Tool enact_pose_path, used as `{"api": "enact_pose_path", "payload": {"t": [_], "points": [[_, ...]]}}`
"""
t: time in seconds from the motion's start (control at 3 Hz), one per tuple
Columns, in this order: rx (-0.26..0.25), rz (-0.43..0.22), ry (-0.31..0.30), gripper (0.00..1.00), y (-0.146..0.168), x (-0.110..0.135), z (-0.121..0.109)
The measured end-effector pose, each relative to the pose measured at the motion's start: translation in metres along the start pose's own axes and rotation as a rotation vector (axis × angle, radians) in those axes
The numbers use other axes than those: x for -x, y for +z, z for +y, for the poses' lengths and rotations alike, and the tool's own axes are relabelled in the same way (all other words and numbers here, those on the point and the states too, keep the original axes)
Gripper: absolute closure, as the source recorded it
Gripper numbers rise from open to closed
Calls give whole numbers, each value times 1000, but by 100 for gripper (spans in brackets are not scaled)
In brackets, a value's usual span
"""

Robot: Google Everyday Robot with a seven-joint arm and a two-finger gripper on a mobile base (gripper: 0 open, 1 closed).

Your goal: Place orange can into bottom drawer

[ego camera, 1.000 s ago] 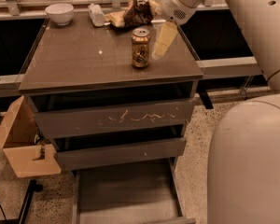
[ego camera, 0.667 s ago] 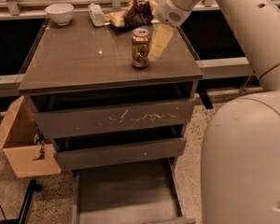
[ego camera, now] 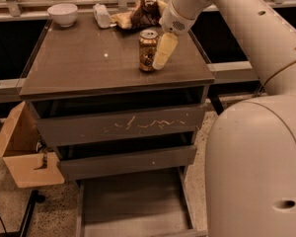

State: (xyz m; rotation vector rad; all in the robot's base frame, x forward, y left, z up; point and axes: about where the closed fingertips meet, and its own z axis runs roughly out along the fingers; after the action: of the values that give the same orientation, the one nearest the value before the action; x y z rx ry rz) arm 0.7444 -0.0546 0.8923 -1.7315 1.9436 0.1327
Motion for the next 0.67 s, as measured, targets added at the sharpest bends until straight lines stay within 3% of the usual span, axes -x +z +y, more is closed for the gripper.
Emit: {"api": "enact_pose_path", "payload": {"t": [0.67], "points": [[28, -163, 123, 0, 14, -8, 0]]}}
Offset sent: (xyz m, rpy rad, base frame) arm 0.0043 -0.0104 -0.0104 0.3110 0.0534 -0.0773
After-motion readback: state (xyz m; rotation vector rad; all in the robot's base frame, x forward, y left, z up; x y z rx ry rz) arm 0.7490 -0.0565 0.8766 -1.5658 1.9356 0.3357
